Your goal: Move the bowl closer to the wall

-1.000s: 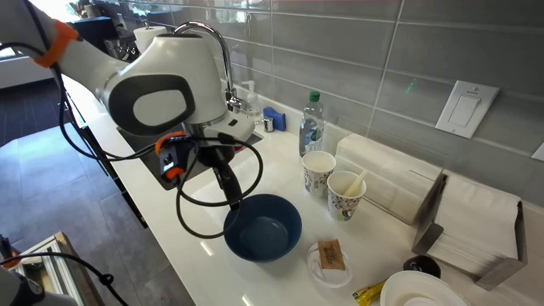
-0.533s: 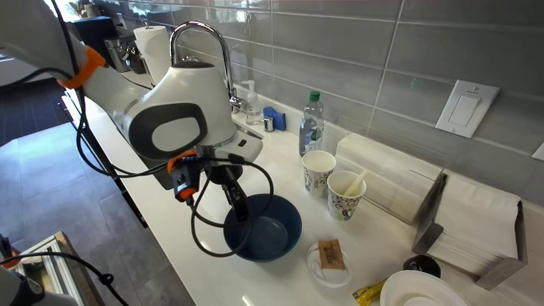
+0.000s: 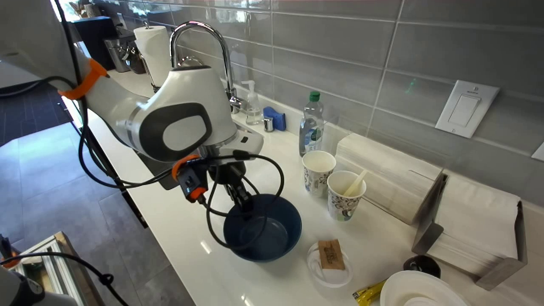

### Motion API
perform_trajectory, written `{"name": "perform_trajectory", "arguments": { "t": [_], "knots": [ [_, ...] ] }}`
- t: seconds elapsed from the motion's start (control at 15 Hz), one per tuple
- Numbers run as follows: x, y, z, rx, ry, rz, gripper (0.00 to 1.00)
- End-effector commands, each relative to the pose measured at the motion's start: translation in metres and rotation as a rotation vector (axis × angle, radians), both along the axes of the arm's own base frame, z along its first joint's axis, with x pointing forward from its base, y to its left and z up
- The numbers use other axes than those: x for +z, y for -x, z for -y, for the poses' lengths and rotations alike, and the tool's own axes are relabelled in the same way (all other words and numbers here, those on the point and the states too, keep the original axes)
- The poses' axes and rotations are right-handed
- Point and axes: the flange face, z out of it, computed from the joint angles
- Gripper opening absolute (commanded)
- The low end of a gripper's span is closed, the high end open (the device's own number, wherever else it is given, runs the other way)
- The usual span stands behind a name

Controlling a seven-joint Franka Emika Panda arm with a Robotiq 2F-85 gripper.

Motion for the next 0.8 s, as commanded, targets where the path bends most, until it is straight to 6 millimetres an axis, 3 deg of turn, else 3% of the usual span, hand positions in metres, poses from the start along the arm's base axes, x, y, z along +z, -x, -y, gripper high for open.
{"name": "perform_trajectory", "arguments": {
  "t": [0.0, 0.13, 0.33, 0.73],
  "knots": [
    [0.008, -0.005, -0.009, 0.045, 0.042, 0.02, 0.11],
    [0.011, -0.006, -0.014, 0.056, 0.052, 0.017, 0.01],
    [0.021, -0.007, -0.021, 0.071, 0.057, 0.027, 0.02],
    [0.078, 0.002, -0.045, 0.156, 0.099, 0.057, 0.01]
  ]
}}
